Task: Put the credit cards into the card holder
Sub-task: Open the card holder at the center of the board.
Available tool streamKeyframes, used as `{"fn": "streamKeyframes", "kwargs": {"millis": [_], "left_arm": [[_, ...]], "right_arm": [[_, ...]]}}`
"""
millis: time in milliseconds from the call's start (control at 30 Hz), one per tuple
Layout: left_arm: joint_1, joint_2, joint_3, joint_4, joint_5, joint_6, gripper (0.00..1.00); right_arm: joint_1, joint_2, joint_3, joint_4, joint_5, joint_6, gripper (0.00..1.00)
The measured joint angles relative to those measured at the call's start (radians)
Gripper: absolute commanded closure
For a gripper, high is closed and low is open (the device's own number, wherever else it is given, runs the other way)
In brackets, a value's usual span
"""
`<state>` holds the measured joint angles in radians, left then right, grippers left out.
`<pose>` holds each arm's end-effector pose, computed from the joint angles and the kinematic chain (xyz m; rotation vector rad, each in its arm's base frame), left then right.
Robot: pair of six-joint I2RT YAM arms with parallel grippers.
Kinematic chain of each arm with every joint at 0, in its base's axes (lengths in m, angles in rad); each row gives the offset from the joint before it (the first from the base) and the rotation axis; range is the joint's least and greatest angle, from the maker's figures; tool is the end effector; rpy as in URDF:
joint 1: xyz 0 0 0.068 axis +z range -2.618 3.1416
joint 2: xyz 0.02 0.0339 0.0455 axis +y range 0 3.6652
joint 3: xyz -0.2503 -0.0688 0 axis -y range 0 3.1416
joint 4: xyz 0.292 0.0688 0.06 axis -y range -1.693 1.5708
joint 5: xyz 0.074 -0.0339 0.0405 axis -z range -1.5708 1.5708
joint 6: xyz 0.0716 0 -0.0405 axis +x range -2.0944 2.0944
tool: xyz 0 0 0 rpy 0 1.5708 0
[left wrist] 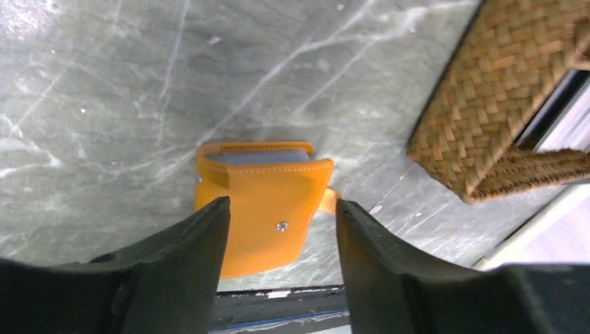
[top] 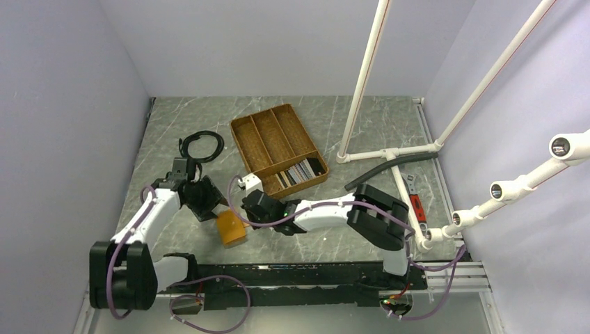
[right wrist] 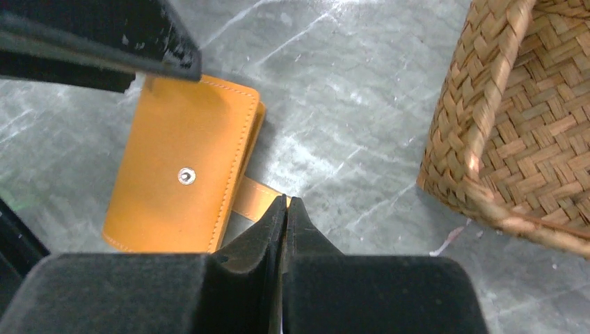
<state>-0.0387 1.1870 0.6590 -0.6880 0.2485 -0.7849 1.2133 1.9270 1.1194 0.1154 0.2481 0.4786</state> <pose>0.2577 -0.0276 0.1158 -0.9855 2.6939 -0.5340 0.1784 0.4275 0.0870 -0.7037 2.2056 0.6220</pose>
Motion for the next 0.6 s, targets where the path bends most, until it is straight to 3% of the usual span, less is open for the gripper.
{"fn": "streamKeyframes", "kwargs": {"millis": [100,433,600], "left_arm": [[-0.030,-0.061,0.009,-0.030,-0.024,-0.003,0.24],[-0.153,-0.026,0.122,-0.229,-0.091,-0.063,0.23],[-0.173,-0.113,0.113,-0.240,-0.084,-0.075,0.24]], "right_arm": [[0.000,-0.043,-0.036,0.002,-0.010,0.001,1.00],[0.000,-0.240,-0.170,0.079,-0.020,0.057,1.00],[0.000,-0.341,-0.174,0.080,-0.027,0.071,1.00]]}}
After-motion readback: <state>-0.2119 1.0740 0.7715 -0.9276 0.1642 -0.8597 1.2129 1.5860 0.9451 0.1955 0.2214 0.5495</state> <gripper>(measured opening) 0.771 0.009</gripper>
